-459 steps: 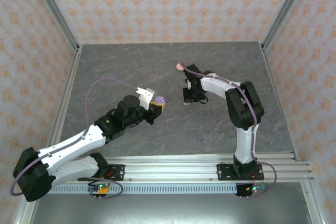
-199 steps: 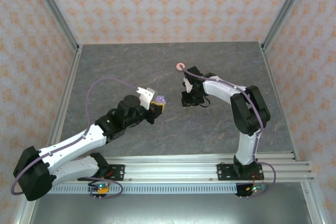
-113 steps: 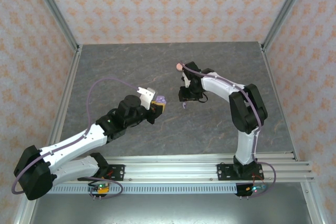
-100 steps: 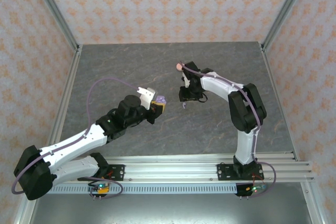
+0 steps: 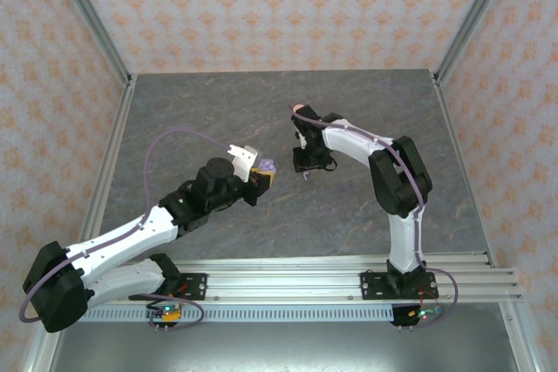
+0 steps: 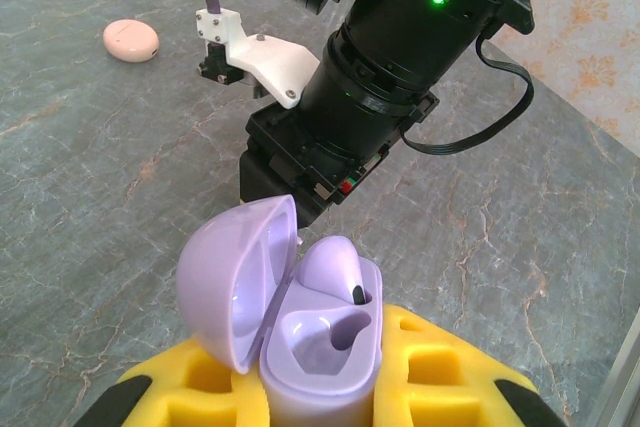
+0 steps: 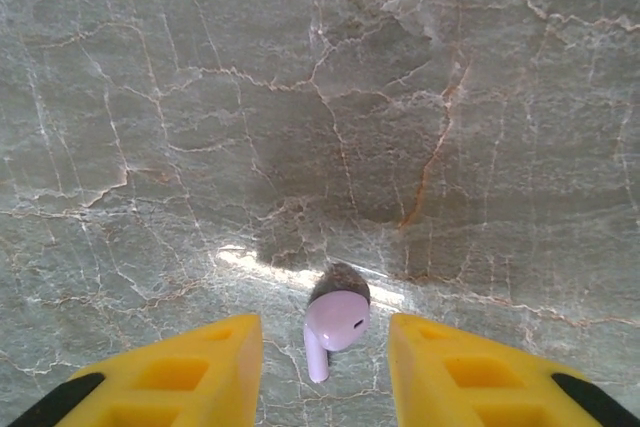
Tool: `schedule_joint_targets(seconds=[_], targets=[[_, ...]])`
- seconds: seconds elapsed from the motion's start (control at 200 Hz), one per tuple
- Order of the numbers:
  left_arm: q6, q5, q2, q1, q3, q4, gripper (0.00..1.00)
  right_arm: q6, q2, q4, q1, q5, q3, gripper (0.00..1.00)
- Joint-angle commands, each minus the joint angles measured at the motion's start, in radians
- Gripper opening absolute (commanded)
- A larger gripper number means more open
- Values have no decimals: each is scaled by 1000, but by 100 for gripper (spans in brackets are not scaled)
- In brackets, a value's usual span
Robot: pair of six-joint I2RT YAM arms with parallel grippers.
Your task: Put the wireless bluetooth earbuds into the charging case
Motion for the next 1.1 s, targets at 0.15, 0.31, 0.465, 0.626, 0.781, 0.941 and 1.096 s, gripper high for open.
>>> schedule_joint_targets(seconds=[0.15, 0.31, 0.465, 0.626, 0.781, 0.941, 1.096], targets=[[18, -9, -7, 1, -6, 21, 1, 10, 41, -37, 1, 22, 35, 37], [18, -10, -7, 1, -5, 19, 1, 12, 50, -41, 4, 22, 40, 34], [17, -9, -7, 1, -6, 18, 1, 10, 61, -45, 11, 32, 42, 34], [16, -11, -9, 1, -9, 17, 1, 14, 79, -54, 22, 51, 45, 34], [16, -11, -10, 1, -11, 15, 1, 24, 90, -55, 22, 69, 42, 33], [16, -11, -11, 1, -12, 12, 1, 44, 109, -48, 24, 83, 41, 30], [14, -6, -2, 1, -15, 17, 1, 77, 127, -25, 22, 55, 45, 26]])
